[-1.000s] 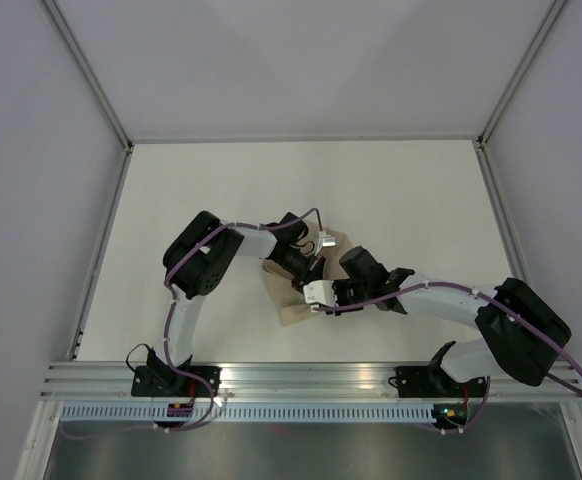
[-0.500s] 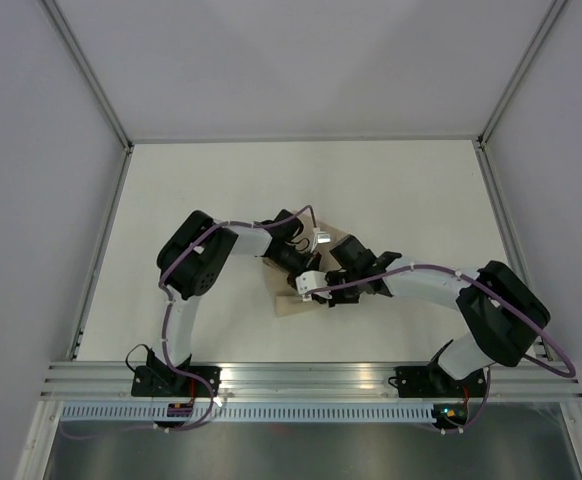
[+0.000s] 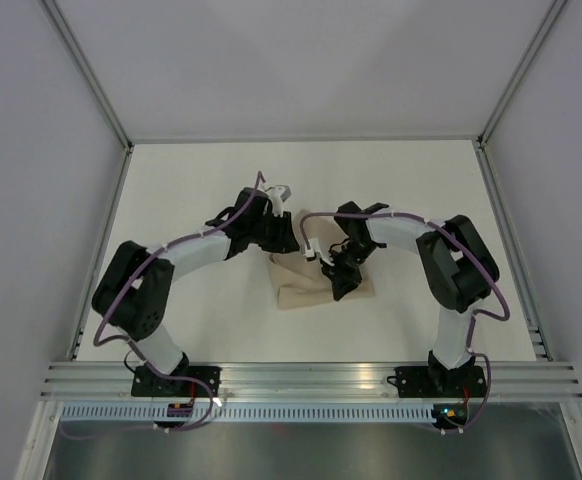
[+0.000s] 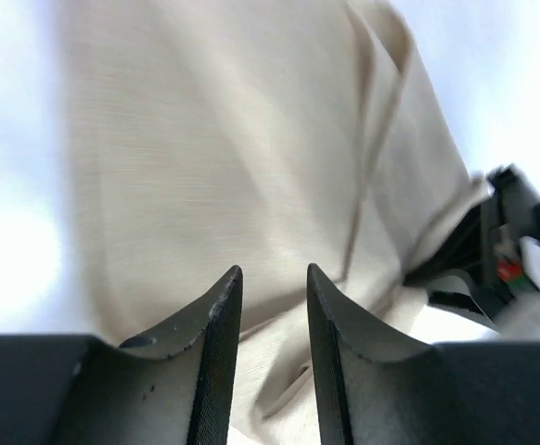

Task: Fold the napkin, place the utensils inside, and roll it up
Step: Roll the napkin at the center of the board.

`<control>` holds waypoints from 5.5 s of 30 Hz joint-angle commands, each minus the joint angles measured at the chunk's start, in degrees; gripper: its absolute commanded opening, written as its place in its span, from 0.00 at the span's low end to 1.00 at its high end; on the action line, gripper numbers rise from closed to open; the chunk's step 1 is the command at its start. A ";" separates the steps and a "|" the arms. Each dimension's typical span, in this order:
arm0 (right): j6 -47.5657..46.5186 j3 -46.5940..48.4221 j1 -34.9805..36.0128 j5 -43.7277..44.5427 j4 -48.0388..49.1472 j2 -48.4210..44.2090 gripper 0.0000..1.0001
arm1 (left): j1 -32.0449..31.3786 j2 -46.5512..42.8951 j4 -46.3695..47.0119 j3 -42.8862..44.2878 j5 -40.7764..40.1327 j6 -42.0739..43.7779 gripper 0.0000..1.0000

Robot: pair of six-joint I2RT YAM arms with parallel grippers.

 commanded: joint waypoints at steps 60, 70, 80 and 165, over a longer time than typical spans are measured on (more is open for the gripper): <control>5.10 18.41 -8.39 -2.55 -22.71 24.91 0.34 | -34.15 6.99 -4.12 0.95 -14.52 26.96 0.02; 20.02 15.51 -17.70 -6.33 -8.06 6.62 0.53 | -29.49 6.64 -1.31 -1.15 -1.96 25.56 0.02; 15.23 -5.02 -25.27 1.48 12.70 -17.61 0.54 | -18.86 10.59 1.32 0.34 19.04 16.01 0.02; 9.24 -24.31 6.46 24.43 14.03 -21.51 0.06 | -3.65 4.26 -5.97 -2.56 24.51 -2.83 0.02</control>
